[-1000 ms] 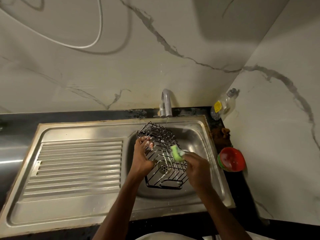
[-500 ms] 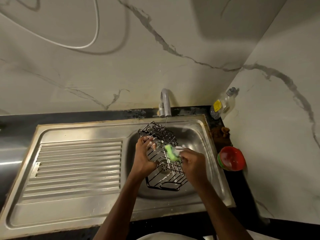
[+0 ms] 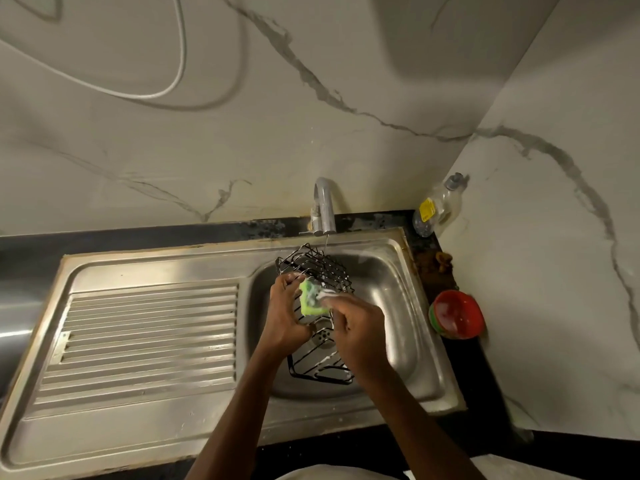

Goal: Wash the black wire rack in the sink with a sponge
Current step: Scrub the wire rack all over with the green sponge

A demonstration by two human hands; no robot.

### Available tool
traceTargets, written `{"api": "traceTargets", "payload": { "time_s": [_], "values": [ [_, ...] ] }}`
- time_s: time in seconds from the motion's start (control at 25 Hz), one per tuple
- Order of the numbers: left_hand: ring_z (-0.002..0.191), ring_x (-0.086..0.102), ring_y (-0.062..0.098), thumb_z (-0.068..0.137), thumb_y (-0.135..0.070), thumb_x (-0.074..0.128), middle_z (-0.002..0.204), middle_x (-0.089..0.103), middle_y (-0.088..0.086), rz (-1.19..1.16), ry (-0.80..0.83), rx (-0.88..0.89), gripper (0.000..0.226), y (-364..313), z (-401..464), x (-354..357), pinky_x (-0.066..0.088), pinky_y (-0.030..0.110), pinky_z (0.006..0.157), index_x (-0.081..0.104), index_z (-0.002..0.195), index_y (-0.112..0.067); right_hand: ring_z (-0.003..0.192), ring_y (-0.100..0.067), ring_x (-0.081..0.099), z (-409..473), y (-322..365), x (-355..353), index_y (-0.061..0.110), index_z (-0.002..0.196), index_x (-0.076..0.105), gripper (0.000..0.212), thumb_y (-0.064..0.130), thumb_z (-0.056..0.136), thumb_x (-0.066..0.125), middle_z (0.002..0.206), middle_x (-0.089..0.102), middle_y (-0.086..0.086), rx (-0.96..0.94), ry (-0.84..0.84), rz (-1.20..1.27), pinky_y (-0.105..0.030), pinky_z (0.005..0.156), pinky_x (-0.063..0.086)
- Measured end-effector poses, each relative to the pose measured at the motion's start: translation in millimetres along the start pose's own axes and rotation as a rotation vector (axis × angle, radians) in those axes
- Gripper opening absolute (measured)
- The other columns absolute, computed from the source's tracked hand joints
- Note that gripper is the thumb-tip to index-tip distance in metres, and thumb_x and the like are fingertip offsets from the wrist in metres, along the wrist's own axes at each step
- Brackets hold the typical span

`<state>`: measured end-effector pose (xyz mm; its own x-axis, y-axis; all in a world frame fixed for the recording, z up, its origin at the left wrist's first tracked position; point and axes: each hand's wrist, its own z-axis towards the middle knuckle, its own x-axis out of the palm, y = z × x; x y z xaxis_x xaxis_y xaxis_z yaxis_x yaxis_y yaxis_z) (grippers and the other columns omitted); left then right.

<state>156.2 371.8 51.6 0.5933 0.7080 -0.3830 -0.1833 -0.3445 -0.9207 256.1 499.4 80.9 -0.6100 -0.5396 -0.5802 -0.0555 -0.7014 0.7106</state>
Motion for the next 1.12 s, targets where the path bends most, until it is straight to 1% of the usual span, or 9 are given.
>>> {"api": "traceTargets", "payload": {
  "time_s": [0.08,0.2,0.32,0.52,0.64,0.72,0.88,1.0,1.12],
  "values": [
    [0.136,0.044,0.009,0.060,-0.034,0.077,0.141,0.043,0.003,0.008,-0.034,0.025,0.081,-1,-4,-3,0.046,0.036,0.114,0.050,0.137,-0.039,0.086,-0.009,0.073,-1,-23,-8,0.002,0.098,0.077,0.024,-0.014,0.082,0.068,0.097,0.078,-0.007,-0.057,0.035,-0.071,-0.004,0.080,0.051],
    [0.132,0.050,0.004,0.058,-0.029,0.078,0.138,0.047,-0.002,-0.028,-0.074,-0.004,0.085,2,-8,-5,0.050,0.037,0.111,0.044,0.136,-0.037,0.067,-0.002,0.067,-4,-65,-26,0.008,0.092,0.077,0.022,-0.011,0.081,0.073,0.081,0.077,-0.006,0.207,-0.002,-0.159,-0.002,0.062,0.046],
    [0.134,0.046,0.015,0.059,-0.025,0.077,0.140,0.043,-0.001,-0.022,-0.056,-0.003,0.076,2,-1,-6,0.045,0.039,0.115,0.048,0.126,-0.046,0.068,-0.005,0.070,4,-57,-19,0.007,0.093,0.078,0.021,-0.010,0.081,0.073,0.080,0.078,-0.005,0.320,-0.085,-0.118,-0.019,0.060,0.057],
    [0.139,0.043,0.021,0.057,-0.021,0.074,0.141,0.039,-0.002,-0.026,-0.002,0.000,0.086,12,4,-5,0.044,0.033,0.116,0.053,0.140,-0.008,0.091,-0.008,0.073,4,8,5,0.002,0.102,0.078,0.030,-0.013,0.081,0.063,0.101,0.078,-0.006,0.078,-0.075,0.063,-0.018,0.081,0.059],
    [0.140,0.038,0.005,0.060,-0.036,0.077,0.144,0.037,-0.008,0.007,-0.027,0.045,0.083,8,-4,-6,0.040,0.025,0.116,0.053,0.139,-0.026,0.094,-0.011,0.073,2,-19,-2,0.000,0.102,0.076,0.028,-0.016,0.082,0.065,0.101,0.077,-0.011,-0.014,-0.002,-0.043,-0.007,0.084,0.053],
    [0.137,0.034,-0.006,0.061,-0.046,0.076,0.145,0.035,-0.012,0.011,-0.060,0.054,0.084,-1,-11,-9,0.035,0.018,0.112,0.044,0.138,-0.041,0.083,-0.015,0.075,6,-54,-14,0.001,0.095,0.077,0.024,-0.016,0.080,0.069,0.091,0.078,-0.011,0.103,0.005,-0.152,-0.003,0.073,0.050],
    [0.139,0.045,0.020,0.061,-0.037,0.079,0.144,0.043,0.002,-0.019,-0.073,0.047,0.078,-10,-11,-6,0.044,0.046,0.116,0.046,0.125,-0.066,0.055,-0.002,0.059,10,-84,-20,0.007,0.084,0.078,0.021,-0.012,0.078,0.074,0.069,0.074,-0.005,0.363,-0.073,-0.186,-0.007,0.053,0.040],
    [0.140,0.039,0.021,0.059,-0.038,0.071,0.146,0.036,-0.001,0.057,-0.019,0.074,0.088,-9,-7,-1,0.043,0.049,0.116,0.044,0.143,-0.039,0.078,-0.009,0.073,18,-31,3,0.005,0.100,0.078,0.026,-0.011,0.082,0.069,0.089,0.078,-0.004,0.349,-0.110,-0.014,-0.020,0.066,0.059],
    [0.141,0.037,0.022,0.057,-0.037,0.069,0.147,0.035,0.002,0.058,-0.013,0.079,0.094,-4,-3,-4,0.041,0.047,0.118,0.044,0.147,-0.022,0.090,-0.004,0.072,20,0,5,0.002,0.100,0.079,0.030,-0.014,0.080,0.064,0.097,0.078,-0.004,0.162,-0.102,0.141,-0.015,0.081,0.057]
  ]
}}
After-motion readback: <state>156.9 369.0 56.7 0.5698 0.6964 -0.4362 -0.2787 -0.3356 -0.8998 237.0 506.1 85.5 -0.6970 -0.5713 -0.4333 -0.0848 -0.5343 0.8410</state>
